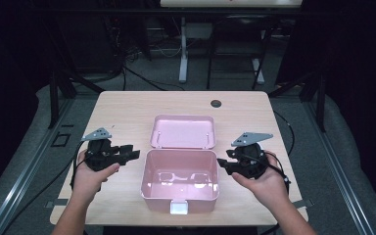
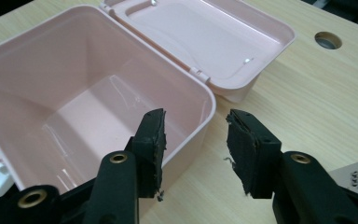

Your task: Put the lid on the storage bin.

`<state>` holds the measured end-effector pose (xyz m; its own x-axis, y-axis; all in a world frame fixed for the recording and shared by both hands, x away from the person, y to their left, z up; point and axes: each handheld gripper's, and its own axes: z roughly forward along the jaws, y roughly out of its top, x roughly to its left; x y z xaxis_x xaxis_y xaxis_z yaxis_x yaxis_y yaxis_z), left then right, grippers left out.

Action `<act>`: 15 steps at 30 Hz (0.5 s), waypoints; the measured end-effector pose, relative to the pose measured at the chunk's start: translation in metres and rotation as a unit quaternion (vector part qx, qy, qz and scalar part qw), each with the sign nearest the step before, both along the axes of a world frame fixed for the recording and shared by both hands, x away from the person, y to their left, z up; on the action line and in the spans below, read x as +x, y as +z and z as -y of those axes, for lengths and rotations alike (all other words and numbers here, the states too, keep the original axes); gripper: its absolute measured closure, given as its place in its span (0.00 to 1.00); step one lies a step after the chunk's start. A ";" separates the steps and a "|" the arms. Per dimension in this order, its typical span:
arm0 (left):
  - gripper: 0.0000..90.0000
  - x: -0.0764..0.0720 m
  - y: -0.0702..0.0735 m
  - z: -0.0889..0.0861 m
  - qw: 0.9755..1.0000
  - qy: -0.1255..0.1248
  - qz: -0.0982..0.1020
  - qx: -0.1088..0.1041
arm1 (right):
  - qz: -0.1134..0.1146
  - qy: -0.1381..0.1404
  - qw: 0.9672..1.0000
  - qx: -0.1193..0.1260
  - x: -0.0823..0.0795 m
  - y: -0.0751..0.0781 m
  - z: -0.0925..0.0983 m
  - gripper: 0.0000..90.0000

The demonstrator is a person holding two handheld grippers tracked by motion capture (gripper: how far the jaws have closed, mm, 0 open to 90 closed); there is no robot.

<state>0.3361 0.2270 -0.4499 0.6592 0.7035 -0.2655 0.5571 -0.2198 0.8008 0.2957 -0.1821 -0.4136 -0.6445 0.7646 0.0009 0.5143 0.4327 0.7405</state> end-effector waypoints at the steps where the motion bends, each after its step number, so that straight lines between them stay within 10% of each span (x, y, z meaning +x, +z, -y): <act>1: 0.62 0.000 0.000 0.000 1.000 0.001 0.000 -0.001 | 0.000 0.002 1.000 -0.002 0.002 0.001 0.001 0.62; 15: 0.60 -0.003 0.002 -0.004 1.000 -0.002 0.009 0.004 | -0.044 -0.035 0.998 -0.042 0.030 0.006 0.015 0.59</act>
<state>0.3333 0.2308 -0.4475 0.6666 0.7031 -0.2473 0.5412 -0.2284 0.8093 0.3260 -0.1971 -0.4081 -0.5899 0.8074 -0.0114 0.6063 0.4522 0.6541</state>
